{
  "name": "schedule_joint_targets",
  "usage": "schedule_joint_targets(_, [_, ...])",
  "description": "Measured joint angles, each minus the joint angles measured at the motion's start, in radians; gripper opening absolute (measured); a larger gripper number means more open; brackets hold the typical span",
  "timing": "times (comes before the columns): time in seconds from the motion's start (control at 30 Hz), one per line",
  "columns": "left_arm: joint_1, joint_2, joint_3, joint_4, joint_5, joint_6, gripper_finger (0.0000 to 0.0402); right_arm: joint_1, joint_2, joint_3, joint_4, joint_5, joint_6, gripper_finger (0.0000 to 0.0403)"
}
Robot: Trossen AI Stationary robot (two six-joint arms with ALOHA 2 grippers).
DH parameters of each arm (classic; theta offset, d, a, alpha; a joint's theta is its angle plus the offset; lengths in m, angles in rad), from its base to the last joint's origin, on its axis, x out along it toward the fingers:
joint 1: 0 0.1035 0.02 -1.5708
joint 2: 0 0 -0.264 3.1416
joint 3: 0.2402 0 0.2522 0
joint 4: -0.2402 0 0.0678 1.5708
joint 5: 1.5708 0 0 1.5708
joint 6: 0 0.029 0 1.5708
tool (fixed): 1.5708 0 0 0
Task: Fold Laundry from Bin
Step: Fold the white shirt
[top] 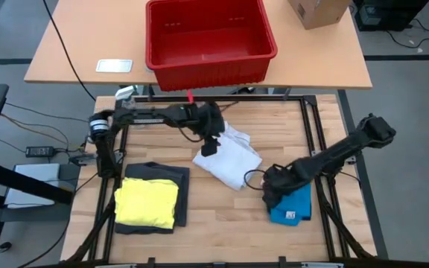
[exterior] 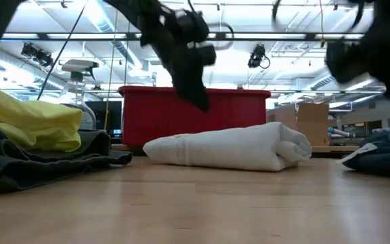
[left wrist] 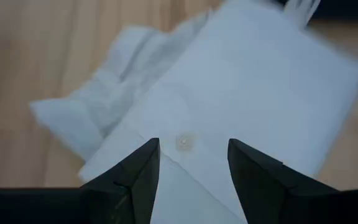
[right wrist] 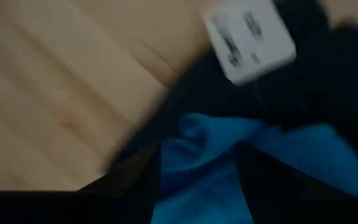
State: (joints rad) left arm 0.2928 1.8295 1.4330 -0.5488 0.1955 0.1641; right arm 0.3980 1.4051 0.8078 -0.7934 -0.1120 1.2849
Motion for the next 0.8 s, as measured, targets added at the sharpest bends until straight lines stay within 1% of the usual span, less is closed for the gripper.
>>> schedule_joint_targets(0.1, [0.002,0.069,0.000,0.004,-0.009,0.066,0.0201,0.047,-0.074,0.027,0.021,0.176,0.054,0.0210])
schedule_joint_targets(0.17, [0.002,0.100,-0.001,0.015,-0.059,0.098,0.0206,0.037,-0.115,0.027,0.023,0.282,0.055,0.0210])
schedule_joint_targets(0.23, [0.002,0.117,-0.001,0.039,-0.172,0.130,0.0212,-0.004,-0.140,0.026,0.023,0.385,0.032,0.0210])
schedule_joint_targets(0.3, [0.002,0.118,-0.001,0.073,-0.295,0.149,0.0216,-0.073,-0.152,0.012,0.031,0.474,-0.017,0.0210])
schedule_joint_targets(0.33, [0.004,0.117,-0.001,0.094,-0.335,0.155,0.0217,-0.116,-0.152,0.003,0.042,0.507,-0.040,0.0210])
schedule_joint_targets(0.37, [0.008,0.117,-0.001,0.122,-0.344,0.167,0.0218,-0.166,-0.150,-0.008,0.067,0.525,-0.074,0.0210])
schedule_joint_targets(0.4, [0.012,0.117,0.000,0.136,-0.336,0.171,0.0218,-0.218,-0.148,-0.022,0.109,0.522,-0.121,0.0210])
schedule_joint_targets(0.43, [0.018,0.117,0.000,0.137,-0.306,0.172,0.0218,-0.272,-0.144,-0.041,0.168,0.498,-0.177,0.0210])
schedule_joint_targets(0.5, [0.040,0.117,0.000,0.124,-0.162,0.167,0.0218,-0.378,-0.134,-0.080,0.303,0.386,-0.280,0.0210])
schedule_joint_targets(0.57, [0.060,0.134,0.002,0.099,-0.009,0.137,0.0218,-0.461,-0.117,-0.106,0.353,0.285,-0.324,0.0210])
schedule_joint_targets(0.6, [0.070,0.144,0.002,0.080,0.038,0.111,0.0218,-0.491,-0.113,-0.113,0.354,0.245,-0.333,0.0210])
schedule_joint_targets(0.67, [0.082,0.164,0.000,0.040,0.058,0.061,0.0217,-0.535,-0.114,-0.127,0.341,0.209,-0.337,0.0210])
schedule_joint_targets(0.73, [0.093,0.169,0.000,0.022,0.040,0.017,0.0217,-0.565,-0.119,-0.141,0.335,0.173,-0.336,0.0210])
schedule_joint_targets(0.8, [0.102,0.169,0.001,0.024,0.022,-0.022,0.0217,-0.586,-0.119,-0.145,0.334,0.101,-0.343,0.0210])
